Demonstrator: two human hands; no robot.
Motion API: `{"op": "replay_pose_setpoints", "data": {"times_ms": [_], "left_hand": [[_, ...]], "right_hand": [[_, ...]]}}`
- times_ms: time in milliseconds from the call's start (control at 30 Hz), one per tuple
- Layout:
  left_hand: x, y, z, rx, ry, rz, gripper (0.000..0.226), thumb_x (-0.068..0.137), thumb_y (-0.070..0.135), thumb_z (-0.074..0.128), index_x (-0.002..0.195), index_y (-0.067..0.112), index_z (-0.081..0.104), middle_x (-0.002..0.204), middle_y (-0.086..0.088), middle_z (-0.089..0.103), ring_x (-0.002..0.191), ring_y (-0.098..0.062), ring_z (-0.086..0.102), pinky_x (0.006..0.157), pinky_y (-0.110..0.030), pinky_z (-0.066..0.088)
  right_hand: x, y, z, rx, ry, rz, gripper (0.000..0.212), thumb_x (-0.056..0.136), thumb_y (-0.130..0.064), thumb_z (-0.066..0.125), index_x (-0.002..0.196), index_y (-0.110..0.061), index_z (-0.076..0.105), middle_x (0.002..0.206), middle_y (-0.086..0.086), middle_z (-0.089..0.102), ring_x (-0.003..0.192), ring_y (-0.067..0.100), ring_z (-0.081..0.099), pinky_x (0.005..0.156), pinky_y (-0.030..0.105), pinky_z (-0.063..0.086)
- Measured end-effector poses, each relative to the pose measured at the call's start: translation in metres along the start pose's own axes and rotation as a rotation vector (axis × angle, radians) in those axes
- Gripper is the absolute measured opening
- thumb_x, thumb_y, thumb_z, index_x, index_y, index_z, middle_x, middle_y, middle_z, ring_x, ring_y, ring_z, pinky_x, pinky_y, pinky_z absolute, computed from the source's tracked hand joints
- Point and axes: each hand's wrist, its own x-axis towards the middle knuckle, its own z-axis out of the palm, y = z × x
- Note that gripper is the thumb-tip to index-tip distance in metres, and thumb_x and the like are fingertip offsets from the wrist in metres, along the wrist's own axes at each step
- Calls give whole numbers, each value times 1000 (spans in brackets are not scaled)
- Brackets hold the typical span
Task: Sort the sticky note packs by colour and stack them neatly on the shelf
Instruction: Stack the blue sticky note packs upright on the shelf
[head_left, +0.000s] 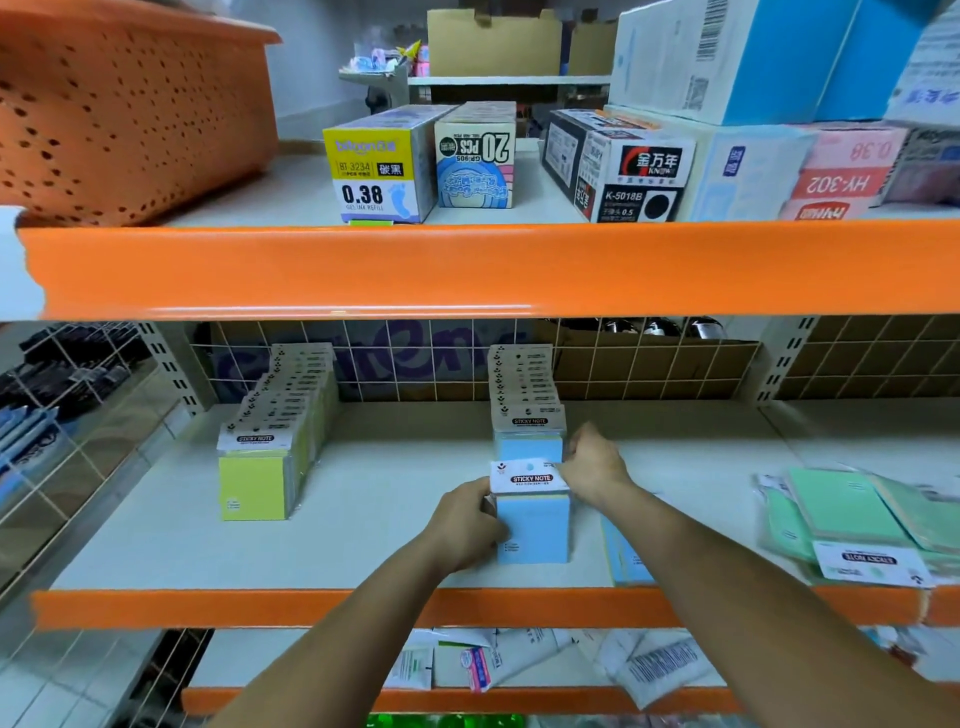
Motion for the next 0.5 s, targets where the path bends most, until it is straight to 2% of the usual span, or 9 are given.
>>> {"op": "replay_pose_setpoints", "data": {"times_ms": [67, 133, 200, 267, 333, 433, 500], "left_hand": [[3, 1, 0, -9, 8, 3, 50, 75, -6, 58, 116, 23, 62, 103, -8, 66, 87, -25, 60, 77, -37, 55], [6, 2, 0, -4, 6, 9, 51, 77, -6, 57, 118, 24, 60, 103, -6, 65, 90, -26, 61, 76, -37, 55], [9, 6, 0, 0, 19, 17, 51, 78, -7, 56, 120, 22, 60, 94, -2, 62, 86, -23, 58, 72, -32, 52], [14, 10, 1, 8, 61, 26, 51, 79, -8, 54, 120, 21, 60, 88, 2, 60, 80, -18, 55, 65, -24, 48], [17, 15, 3, 46, 110, 37, 54, 78, -7, 50, 121, 24, 61, 94, 3, 64, 80, -15, 54, 66, -22, 49], [22, 18, 9, 54, 168, 26, 57, 78, -5, 49, 124, 26, 58, 103, 2, 66, 86, -18, 58, 78, -29, 52], [26, 18, 15, 72, 215, 7, 54, 78, -3, 53, 124, 25, 56, 108, -3, 66, 90, -22, 60, 77, -30, 51]], "right_hand": [[1, 3, -2, -15, -15, 24, 38, 82, -34, 68, 104, -10, 47, 98, 8, 57, 94, 30, 57, 70, 31, 43], [2, 7, -3, -18, -26, 24, 23, 84, -28, 64, 95, -14, 49, 98, 8, 59, 95, 31, 60, 68, 30, 43], [3, 13, -5, 7, -18, 17, 6, 84, -20, 57, 84, -16, 52, 96, 11, 64, 89, 33, 65, 64, 33, 47], [1, 19, -12, 60, -39, 38, 10, 84, -10, 53, 75, -14, 55, 84, 12, 64, 75, 31, 68, 60, 33, 50], [-2, 23, -21, 114, -156, 51, 14, 84, -3, 53, 74, -10, 56, 78, 13, 63, 60, 23, 64, 57, 28, 52], [-11, 24, -27, 104, -375, 16, 10, 81, 0, 61, 89, -5, 64, 86, 12, 66, 60, 17, 62, 60, 24, 54], [-15, 23, -24, 89, -407, -29, 16, 76, -4, 72, 88, -7, 61, 80, 9, 67, 62, 16, 61, 61, 24, 53]]}}
